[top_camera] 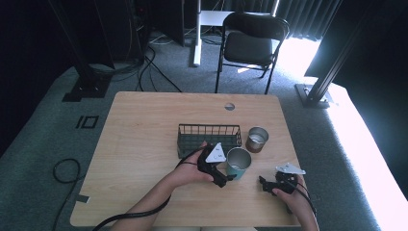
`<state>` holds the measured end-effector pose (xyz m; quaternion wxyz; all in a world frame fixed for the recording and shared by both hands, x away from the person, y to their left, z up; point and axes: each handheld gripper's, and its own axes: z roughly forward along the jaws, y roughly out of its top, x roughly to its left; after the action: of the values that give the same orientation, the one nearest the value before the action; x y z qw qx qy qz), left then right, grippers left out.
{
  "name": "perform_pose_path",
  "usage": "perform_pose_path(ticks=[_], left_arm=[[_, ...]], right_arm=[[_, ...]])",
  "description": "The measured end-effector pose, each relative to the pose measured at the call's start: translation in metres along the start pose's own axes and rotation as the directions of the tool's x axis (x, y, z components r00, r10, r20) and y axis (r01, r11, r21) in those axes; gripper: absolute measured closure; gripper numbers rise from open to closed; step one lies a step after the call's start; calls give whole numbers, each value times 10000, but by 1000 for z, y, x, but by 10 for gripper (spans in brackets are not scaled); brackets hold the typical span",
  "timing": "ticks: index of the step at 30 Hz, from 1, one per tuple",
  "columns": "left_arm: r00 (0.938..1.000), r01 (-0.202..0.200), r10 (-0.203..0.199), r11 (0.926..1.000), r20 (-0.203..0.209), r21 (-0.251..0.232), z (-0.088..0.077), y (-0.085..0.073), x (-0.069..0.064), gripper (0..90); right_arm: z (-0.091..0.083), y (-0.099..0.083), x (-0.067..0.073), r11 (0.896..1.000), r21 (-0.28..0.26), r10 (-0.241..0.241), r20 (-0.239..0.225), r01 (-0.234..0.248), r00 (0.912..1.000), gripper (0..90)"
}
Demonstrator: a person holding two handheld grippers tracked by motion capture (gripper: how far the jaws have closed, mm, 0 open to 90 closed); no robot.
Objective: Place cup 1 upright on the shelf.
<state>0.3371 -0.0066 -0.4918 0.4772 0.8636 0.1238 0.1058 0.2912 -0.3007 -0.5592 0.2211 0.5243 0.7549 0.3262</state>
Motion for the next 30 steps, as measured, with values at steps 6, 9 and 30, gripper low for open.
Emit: perform_pose_path(ticks=[6,9,30], left_arm=[[9999,68,-70,9997,-73,-251,11,3,1,3],[9997,226,-225,9987,18,-449,16,3,1,3],[9975,93,-161,9951,-689,-989,49,5,-8,38]], right_arm=[[0,0,0,10000,-10,-22,7,22,10000,118],[0,0,0,10000,-9,-21,7,21,10000,118],[0,0,0,10000,2,-7,1,7,10000,118]])
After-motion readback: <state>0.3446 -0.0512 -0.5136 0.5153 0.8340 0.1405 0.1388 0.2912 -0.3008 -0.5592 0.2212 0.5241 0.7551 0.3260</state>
